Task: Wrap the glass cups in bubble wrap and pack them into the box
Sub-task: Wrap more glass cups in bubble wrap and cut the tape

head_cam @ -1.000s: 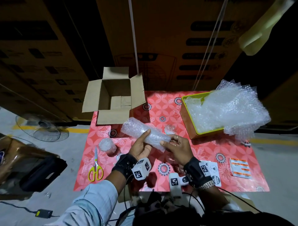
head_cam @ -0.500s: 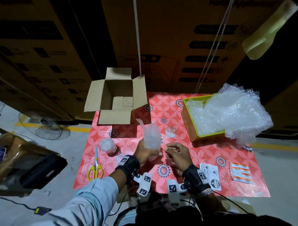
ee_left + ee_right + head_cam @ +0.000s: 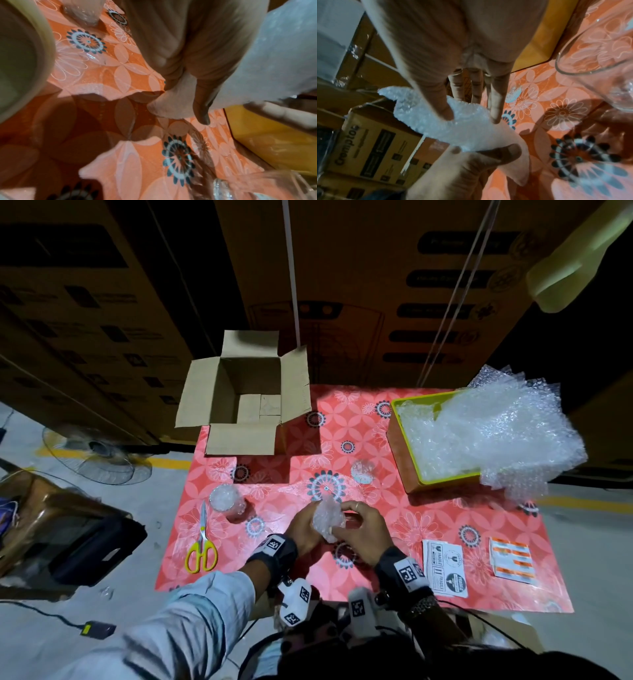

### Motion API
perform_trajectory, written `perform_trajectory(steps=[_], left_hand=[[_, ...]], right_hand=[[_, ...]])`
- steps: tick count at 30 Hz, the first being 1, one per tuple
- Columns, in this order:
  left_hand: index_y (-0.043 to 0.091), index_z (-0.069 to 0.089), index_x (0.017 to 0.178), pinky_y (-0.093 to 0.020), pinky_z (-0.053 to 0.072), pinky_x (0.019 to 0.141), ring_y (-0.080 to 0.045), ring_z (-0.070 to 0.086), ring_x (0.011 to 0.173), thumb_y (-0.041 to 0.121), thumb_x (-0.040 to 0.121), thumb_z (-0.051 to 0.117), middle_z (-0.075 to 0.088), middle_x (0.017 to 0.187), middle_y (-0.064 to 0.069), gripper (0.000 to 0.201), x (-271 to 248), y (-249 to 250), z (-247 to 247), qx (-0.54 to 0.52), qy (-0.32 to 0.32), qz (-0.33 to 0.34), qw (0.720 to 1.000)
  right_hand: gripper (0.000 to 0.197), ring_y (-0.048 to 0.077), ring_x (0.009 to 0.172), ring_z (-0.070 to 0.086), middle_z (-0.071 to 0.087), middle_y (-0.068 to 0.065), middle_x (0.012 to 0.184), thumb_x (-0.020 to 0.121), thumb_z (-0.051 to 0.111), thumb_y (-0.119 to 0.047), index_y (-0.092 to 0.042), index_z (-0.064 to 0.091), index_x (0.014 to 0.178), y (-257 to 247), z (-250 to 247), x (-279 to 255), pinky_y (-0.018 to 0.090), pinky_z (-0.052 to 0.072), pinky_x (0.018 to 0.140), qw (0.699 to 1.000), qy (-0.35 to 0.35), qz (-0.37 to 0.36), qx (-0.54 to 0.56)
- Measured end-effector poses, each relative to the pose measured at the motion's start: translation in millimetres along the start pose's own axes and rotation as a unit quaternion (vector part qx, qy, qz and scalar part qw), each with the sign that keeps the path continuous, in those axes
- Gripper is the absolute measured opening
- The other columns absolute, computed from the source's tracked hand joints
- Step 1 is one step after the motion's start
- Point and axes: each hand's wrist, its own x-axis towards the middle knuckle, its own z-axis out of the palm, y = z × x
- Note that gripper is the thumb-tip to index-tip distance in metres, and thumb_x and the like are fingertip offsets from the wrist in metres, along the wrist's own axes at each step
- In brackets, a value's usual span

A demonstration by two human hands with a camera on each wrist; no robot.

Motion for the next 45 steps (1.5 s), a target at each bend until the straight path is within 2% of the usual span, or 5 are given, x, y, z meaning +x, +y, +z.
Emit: perform_trajectory(steps=[3, 6, 11, 22, 45], left_hand=[[0.018, 0.056, 0.081, -0.019, 0.056, 0.078, 0.006, 0.063, 0.067, 0.038, 0.065, 0.093, 0.065, 0.067, 0.007, 0.045, 3, -15, -10, 0.026, -0.013, -0.038, 0.999], [0.015, 0.070, 0.097, -0.049, 0.063, 0.081, -0.017, 0.074, 0.084, 0.021, 0.073, 0.082, 0.076, 0.088, -0.002, 0.028, 3, -12, -17, 0.108, -0.040, -0.015, 0.993], [0.022, 0.073, 0.099, -0.021, 0.055, 0.065, -0.003, 0.071, 0.075, 0.007, 0.071, 0.085, 0.076, 0.084, 0.009, 0.034, 0, -3, -21, 0.190, -0.062, -0.004, 0.980], [0.024, 0.061, 0.130, -0.033, 0.062, 0.077, -0.018, 0.072, 0.098, 0.004, 0.074, 0.081, 0.071, 0.121, 0.003, 0.063, -6, 12, -40, 0.144, -0.011, -0.036, 0.989], [0.007, 0.061, 0.074, -0.033, 0.046, 0.066, -0.023, 0.056, 0.074, -0.009, 0.074, 0.069, 0.057, 0.083, -0.003, 0.019, 0, -6, -18, 0.257, 0.166, 0.062, 0.950]], right_hand=[[0.027, 0.012, 0.090, 0.065, 0.067, 0.002, 0.102, 0.076, 0.081, 0.004, -0.011, 0.072, 0.097, 10, 6, 7, 0.007, 0.047, 0.075, 0.995, 0.036, -0.022, -0.089], [0.023, 0.006, 0.085, 0.063, 0.065, -0.003, 0.097, 0.077, 0.082, 0.002, -0.010, 0.072, 0.095, 17, 8, 15, 0.010, 0.050, 0.074, 0.990, 0.045, -0.019, -0.133], [0.023, 0.012, 0.085, 0.068, 0.070, -0.003, 0.096, 0.078, 0.081, 0.000, -0.009, 0.074, 0.098, 25, 11, 25, 0.022, 0.057, 0.074, 0.982, 0.043, 0.010, -0.186], [0.006, 0.008, 0.071, 0.060, 0.060, -0.005, 0.084, 0.083, 0.078, -0.001, -0.005, 0.073, 0.084, 14, 16, 24, 0.016, 0.052, 0.059, 0.969, 0.026, 0.026, -0.243], [0.057, 0.003, 0.037, 0.042, 0.048, -0.011, 0.039, 0.087, 0.079, -0.014, -0.020, 0.051, 0.037, 5, 12, 23, 0.015, 0.040, 0.052, 0.988, 0.025, 0.053, -0.140]])
